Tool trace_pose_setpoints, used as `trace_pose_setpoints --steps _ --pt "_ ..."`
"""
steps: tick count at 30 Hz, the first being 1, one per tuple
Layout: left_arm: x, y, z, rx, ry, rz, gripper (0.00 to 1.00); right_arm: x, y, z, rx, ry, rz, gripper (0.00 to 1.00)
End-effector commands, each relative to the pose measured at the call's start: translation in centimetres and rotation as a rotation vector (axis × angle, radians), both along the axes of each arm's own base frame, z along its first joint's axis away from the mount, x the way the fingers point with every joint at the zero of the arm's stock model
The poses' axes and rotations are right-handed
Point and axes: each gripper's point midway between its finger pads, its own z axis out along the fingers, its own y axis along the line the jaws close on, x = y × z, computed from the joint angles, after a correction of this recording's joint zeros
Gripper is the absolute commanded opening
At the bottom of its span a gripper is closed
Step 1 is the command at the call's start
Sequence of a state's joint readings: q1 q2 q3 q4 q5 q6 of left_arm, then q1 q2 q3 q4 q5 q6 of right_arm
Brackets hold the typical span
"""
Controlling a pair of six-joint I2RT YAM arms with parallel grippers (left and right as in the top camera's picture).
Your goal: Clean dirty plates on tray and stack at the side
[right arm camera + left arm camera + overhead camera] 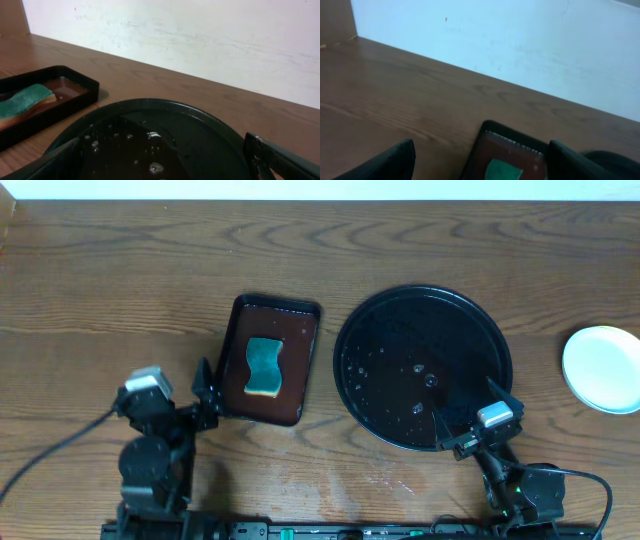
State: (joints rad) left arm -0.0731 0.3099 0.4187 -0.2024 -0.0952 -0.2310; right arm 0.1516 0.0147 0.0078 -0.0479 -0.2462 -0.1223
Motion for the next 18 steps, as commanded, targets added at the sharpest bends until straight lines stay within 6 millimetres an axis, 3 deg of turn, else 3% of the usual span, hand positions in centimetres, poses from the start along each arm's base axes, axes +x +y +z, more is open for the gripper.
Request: trace_pose_setpoints --steps 1,5,9,14,18 --pt "-0.9 0.2 -1.8 0.025 -0.03 -0.003 0.84 0.0 -0.1 0.0 -0.005 -0.003 -0.002 0.99" --pt "-1.7 0.2 -3.4 0.034 -0.089 -0.004 0.84 0.0 -0.1 0.0 -0.005 -0.003 -0.002 0.99" --pt "-1.1 0.1 -5.3 0.055 -0.082 -0.01 0.84 0.0 -0.1 0.0 -0.005 -0.003 -0.002 0.99" --pt "-0.5 0.3 -9.4 0.059 -0.021 -0.001 0.84 0.0 -0.1 0.0 -0.005 -0.003 -0.002 0.99" --pt "-0.4 0.4 -9.7 0.07 -0.028 0.003 0.84 0.0 -0.1 0.0 -0.005 -0.003 -0.002 0.99"
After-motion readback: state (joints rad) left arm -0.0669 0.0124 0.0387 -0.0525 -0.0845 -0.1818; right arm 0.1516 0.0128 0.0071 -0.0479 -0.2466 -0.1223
